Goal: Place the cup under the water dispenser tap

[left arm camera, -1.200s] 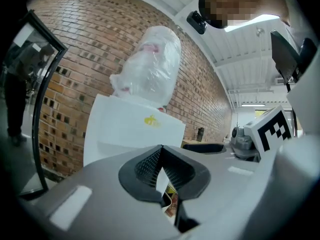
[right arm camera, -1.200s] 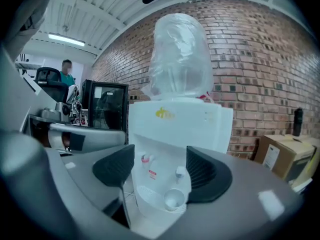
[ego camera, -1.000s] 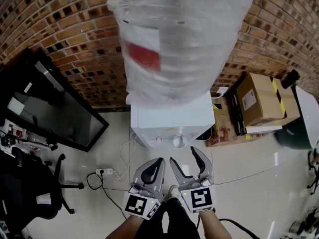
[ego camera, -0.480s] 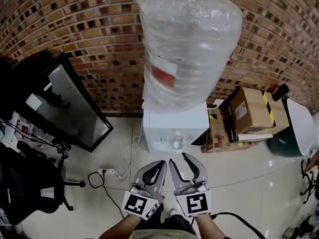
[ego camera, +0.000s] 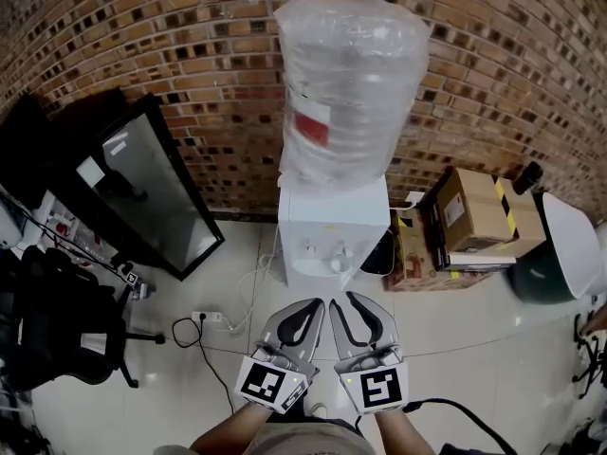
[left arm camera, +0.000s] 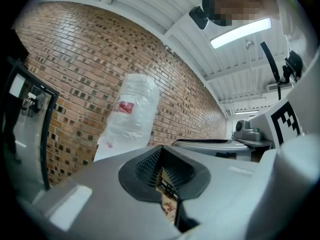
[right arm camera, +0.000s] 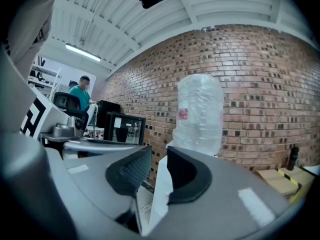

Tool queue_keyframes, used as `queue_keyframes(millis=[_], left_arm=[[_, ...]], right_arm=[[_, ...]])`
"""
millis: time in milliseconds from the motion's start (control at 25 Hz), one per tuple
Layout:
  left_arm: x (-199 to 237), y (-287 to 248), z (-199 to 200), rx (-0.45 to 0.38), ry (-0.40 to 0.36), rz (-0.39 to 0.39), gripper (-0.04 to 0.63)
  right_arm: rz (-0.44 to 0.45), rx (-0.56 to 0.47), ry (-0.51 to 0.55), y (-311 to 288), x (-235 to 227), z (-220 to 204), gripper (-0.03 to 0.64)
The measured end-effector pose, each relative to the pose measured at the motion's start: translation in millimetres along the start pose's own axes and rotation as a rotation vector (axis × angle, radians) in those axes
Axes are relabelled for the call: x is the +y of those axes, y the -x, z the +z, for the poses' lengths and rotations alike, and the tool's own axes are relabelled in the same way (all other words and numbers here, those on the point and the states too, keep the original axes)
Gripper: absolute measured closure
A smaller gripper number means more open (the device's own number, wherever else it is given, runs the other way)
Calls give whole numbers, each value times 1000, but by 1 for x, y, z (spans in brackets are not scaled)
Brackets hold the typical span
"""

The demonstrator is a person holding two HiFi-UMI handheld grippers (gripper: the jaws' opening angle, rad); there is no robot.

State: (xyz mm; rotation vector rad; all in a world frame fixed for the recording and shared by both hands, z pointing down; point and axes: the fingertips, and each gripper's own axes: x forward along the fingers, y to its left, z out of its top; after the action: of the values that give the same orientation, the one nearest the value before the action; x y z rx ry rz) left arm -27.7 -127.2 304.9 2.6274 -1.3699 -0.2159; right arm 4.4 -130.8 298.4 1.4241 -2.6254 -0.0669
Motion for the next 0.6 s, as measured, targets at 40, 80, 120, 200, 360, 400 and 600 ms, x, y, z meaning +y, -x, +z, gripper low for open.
queue_keyframes(millis=[40,80,120,200,360,400,600], left_arm=[[-6,6,2,-9,-5,5,603],[-12,12,4,-16,-9,10,603],[-18,18,6,-22,-12,15,603],[-30,30,8,-29,-15,23,603],[-58,52,11,-40,-29,32,603],[-65,58,12,-45,-35,34,603],[-97,84,15,-66,-54,51,603]], right_arm=[[4,-6,5,8,2,2,511],[9,-12,12,16,5,4,514],[15,-18,17,24,9,5,518],[23,-27,23,40,14,8,525],[28,-41,29,74,22,13,538],[30,-47,31,82,25,14,543],[46,-73,38,123,37,17,552]])
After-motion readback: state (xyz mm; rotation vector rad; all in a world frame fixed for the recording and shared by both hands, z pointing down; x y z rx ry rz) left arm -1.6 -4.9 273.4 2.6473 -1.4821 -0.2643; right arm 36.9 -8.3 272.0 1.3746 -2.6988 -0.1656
